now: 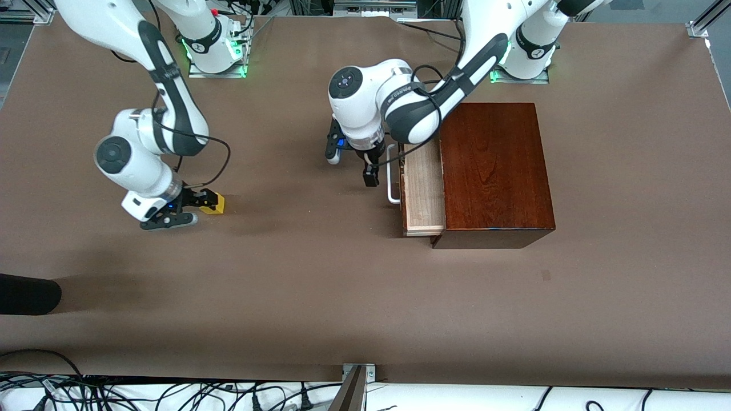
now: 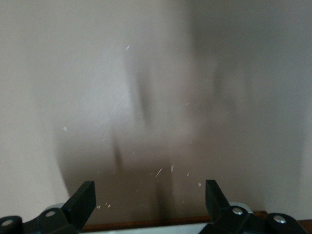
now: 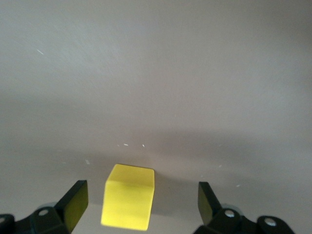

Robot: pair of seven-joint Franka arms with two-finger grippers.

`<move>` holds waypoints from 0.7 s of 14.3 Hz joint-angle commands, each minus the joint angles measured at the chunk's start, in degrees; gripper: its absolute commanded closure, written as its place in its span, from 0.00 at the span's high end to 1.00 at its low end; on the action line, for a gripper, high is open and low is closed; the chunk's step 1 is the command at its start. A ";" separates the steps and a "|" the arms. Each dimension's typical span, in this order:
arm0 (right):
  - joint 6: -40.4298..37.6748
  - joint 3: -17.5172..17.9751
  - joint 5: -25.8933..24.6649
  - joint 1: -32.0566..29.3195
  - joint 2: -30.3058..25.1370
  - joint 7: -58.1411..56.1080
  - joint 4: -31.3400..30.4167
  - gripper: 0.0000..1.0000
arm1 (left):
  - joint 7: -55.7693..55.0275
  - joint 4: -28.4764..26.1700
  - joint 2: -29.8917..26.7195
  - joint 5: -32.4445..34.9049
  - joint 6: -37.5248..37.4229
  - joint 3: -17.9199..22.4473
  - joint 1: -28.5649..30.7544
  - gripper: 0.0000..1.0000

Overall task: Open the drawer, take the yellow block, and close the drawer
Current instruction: 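Place the cube with the right gripper while the left gripper pushes the drawer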

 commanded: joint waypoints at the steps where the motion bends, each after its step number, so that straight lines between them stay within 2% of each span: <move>1: -8.67 0.56 0.74 -1.44 -7.24 -2.82 3.28 1.00 | 0.59 1.49 0.21 1.20 -2.29 0.75 0.43 1.00; 4: -18.85 0.65 0.74 -1.62 -12.52 -3.09 8.54 1.00 | 0.50 1.40 0.21 1.02 -6.75 0.76 1.22 1.00; 7: -33.35 0.48 0.48 -1.54 -13.68 -3.26 17.24 1.00 | 0.32 2.01 -0.92 0.76 -14.23 0.76 1.48 1.00; 10: -44.97 0.21 -0.05 -1.80 -14.82 -3.18 25.59 1.00 | -0.11 2.02 -1.63 0.58 -16.96 0.67 3.59 1.00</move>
